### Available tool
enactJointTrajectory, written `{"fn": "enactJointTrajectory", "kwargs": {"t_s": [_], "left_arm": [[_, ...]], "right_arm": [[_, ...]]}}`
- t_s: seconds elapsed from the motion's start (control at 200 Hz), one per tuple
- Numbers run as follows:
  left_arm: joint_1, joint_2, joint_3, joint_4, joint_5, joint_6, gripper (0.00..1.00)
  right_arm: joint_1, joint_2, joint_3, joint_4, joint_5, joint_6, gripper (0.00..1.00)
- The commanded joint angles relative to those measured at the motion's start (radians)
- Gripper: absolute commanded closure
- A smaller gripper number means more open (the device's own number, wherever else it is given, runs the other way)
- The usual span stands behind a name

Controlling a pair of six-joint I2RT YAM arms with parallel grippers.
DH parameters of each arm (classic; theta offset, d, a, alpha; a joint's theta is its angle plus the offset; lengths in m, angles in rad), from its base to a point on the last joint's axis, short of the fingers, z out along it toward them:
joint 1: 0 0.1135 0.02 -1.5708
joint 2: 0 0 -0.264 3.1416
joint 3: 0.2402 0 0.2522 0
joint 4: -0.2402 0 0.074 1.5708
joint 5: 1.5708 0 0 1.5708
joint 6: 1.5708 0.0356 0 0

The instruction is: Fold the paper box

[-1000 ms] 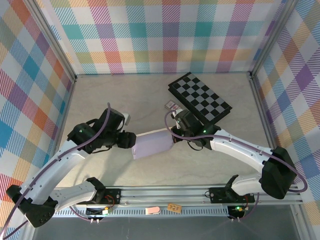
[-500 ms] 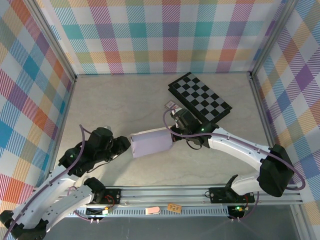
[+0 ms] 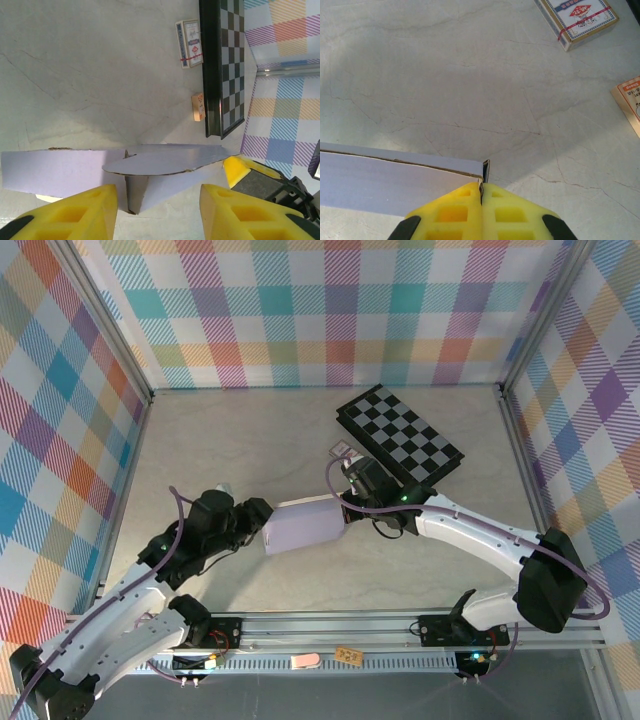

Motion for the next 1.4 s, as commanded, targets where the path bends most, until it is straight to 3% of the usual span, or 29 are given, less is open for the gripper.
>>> {"fn": "enactJointTrajectory", "kwargs": {"t_s": [0.0,0.4,0.715,0.965,1.185,1.395], "left_arm": [[0.016,0.002,-0.020,0.024,0.005,-0.004,0.57],[0.030,0.027,-0.083,0.008,0.003,0.033,0.62],[0.030,0.053,-0.126,-0.024,0.012,0.076,0.74],[0.031,0.039,-0.145,-0.019,0.032,0.081,0.90],[0.030,0.099,-0.086,-0.085,0.077,0.109,0.89],[0.030,0.122,0.085,-0.245,0.014,0.151,0.70]], "right_arm": [[0.009,0.034,-0.003,-0.101,0.005,0.010,1.00],[0.010,0.030,0.001,-0.107,0.008,0.018,1.00],[0.038,0.041,0.005,-0.122,0.035,0.046,1.00],[0.060,0.058,0.002,-0.131,0.058,0.061,1.00],[0.062,0.058,0.005,-0.135,0.072,0.059,1.00],[0.064,0.053,0.003,-0.144,0.085,0.070,1.00]]}}
